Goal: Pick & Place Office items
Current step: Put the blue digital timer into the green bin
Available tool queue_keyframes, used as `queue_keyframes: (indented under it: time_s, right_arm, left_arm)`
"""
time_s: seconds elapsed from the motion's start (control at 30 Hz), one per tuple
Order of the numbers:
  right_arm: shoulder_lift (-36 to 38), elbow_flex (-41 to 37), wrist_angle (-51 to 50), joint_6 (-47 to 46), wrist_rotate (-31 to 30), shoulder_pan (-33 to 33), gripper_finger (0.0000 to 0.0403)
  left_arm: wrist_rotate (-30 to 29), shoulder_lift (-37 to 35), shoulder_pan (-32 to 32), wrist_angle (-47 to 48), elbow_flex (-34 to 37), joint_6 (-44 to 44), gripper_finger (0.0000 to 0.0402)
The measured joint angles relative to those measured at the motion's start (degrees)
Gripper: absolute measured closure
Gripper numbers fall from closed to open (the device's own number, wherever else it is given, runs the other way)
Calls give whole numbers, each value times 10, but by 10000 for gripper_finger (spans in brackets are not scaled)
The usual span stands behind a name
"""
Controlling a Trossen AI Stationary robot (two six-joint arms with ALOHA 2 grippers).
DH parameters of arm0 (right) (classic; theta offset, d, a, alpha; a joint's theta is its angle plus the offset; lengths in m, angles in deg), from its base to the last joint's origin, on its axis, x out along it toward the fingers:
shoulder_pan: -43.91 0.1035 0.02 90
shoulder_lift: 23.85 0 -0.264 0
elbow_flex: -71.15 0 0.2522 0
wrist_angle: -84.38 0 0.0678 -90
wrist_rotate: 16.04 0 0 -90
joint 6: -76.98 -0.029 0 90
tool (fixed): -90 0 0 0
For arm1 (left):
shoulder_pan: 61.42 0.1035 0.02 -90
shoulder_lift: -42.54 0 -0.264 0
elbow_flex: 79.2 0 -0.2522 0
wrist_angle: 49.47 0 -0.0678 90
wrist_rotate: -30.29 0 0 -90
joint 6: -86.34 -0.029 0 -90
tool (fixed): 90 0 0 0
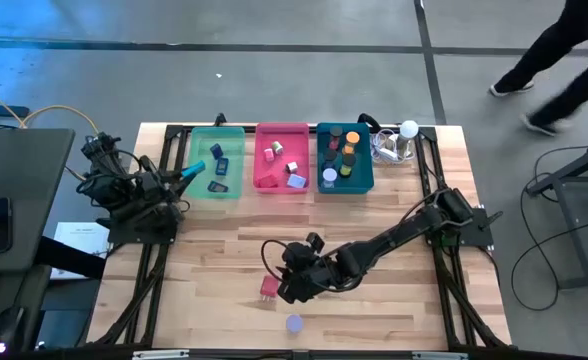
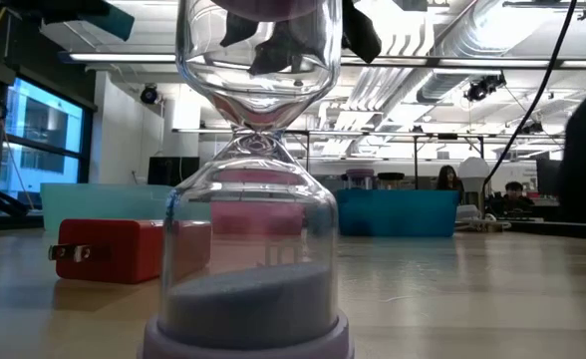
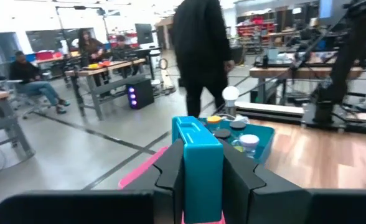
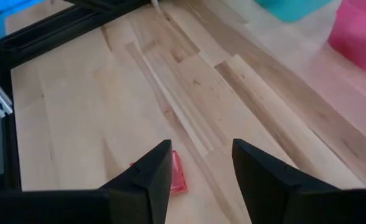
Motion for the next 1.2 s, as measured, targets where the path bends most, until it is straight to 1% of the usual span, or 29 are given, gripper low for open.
queue_keyframes:
  time_s: [0.07,0.1,0.2,0.23,0.37,0.43,0.53,0.6,0.67,0.73,0.83,0.9,0.97,1.03,1.1,1.13,1.2]
  right_arm:
    - [0,0,2,3,0,-6,248]
    - [0,0,4,4,1,-8,248]
    - [0,0,6,4,1,-17,248]
    - [0,0,7,4,1,-20,248]
    - [0,0,13,9,2,-28,248]
    - [0,0,18,21,2,-29,248]
    - [0,0,21,34,2,-29,248]
    - [0,0,21,34,3,-32,248]
    - [0,0,21,34,3,-33,248]
    - [0,0,21,34,4,-33,248]
    - [0,0,21,34,7,-31,248]
    - [0,0,21,34,10,-27,248]
    - [0,0,21,34,11,-21,248]
    - [0,0,21,34,11,-16,248]
    - [0,0,21,34,11,-11,248]
    - [0,0,21,34,11,-8,248]
    - [0,0,21,32,11,-3,248]
  left_arm:
    - [8,0,19,0,0,2,337]
    - [24,0,31,0,0,3,337]
    - [98,2,75,0,0,14,336]
    - [114,3,92,0,0,15,336]
    - [116,2,145,4,0,28,335]
    - [134,3,162,31,0,53,335]
    - [200,7,183,95,0,123,335]
    - [249,22,207,136,0,169,335]
    - [270,44,239,160,1,190,335]
    - [274,67,277,163,1,198,334]
    - [303,97,341,162,1,200,334]
    - [330,108,382,170,1,210,334]
    - [381,117,430,183,1,229,334]
    - [443,126,484,197,0,259,334]
    - [487,135,538,219,0,306,334]
    - [497,140,565,232,0,330,334]
    - [498,149,613,253,0,369,334]
